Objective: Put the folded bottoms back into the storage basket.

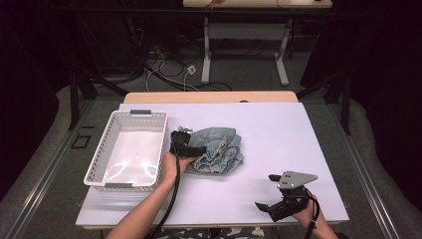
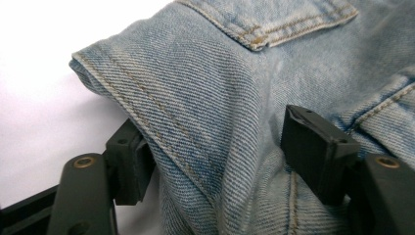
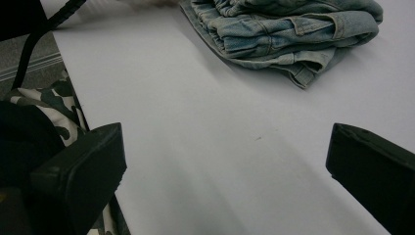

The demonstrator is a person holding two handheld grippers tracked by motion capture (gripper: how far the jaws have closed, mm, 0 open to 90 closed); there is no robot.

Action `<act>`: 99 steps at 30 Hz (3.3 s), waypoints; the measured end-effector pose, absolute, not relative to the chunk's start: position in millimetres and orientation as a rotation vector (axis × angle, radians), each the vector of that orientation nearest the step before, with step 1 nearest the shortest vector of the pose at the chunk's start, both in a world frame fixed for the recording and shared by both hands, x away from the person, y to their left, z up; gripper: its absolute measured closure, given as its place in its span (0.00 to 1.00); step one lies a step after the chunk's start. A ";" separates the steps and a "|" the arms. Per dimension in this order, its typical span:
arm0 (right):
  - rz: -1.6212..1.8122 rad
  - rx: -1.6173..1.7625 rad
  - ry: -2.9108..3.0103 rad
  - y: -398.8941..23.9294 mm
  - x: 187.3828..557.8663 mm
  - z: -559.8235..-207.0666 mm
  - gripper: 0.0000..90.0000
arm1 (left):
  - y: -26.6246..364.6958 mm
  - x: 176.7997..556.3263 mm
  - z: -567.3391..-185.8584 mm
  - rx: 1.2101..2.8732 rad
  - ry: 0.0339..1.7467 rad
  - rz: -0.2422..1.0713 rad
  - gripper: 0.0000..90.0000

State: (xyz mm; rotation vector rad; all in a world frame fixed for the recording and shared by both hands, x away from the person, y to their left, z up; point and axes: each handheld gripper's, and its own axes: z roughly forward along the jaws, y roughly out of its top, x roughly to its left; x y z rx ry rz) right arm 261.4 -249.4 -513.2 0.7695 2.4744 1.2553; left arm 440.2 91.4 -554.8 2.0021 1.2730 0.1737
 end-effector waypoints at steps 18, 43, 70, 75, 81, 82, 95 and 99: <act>1.250 0.769 2.480 -249.5 262.1 -513.5 0.02 | 102.2 440.7 -559.3 1.926 1.175 0.019 0.74; 1.248 0.774 2.460 -251.3 261.2 -512.5 0.03 | 97.2 417.9 -528.3 1.918 1.056 0.081 0.77; 1.241 0.767 2.469 -251.0 260.9 -512.2 0.03 | 101.1 406.4 -502.5 1.900 1.008 0.043 0.78; 1.243 0.765 2.470 -250.9 261.0 -512.4 0.03 | 101.0 404.4 -497.9 1.899 1.002 0.050 0.78; 1.245 0.767 2.471 -250.8 261.1 -512.5 0.03 | 103.4 401.9 -492.0 1.883 0.991 0.081 0.79; 1.245 0.767 2.471 -250.7 260.9 -512.5 0.03 | 103.7 401.4 -490.9 1.878 0.991 0.084 0.79; 1.244 0.767 2.469 -251.1 261.0 -512.3 0.03 | 106.7 396.2 -476.7 1.879 0.961 0.130 0.80; 1.244 0.767 2.470 -250.9 261.0 -512.4 0.03 | 109.2 395.0 -472.1 1.870 0.950 0.136 0.80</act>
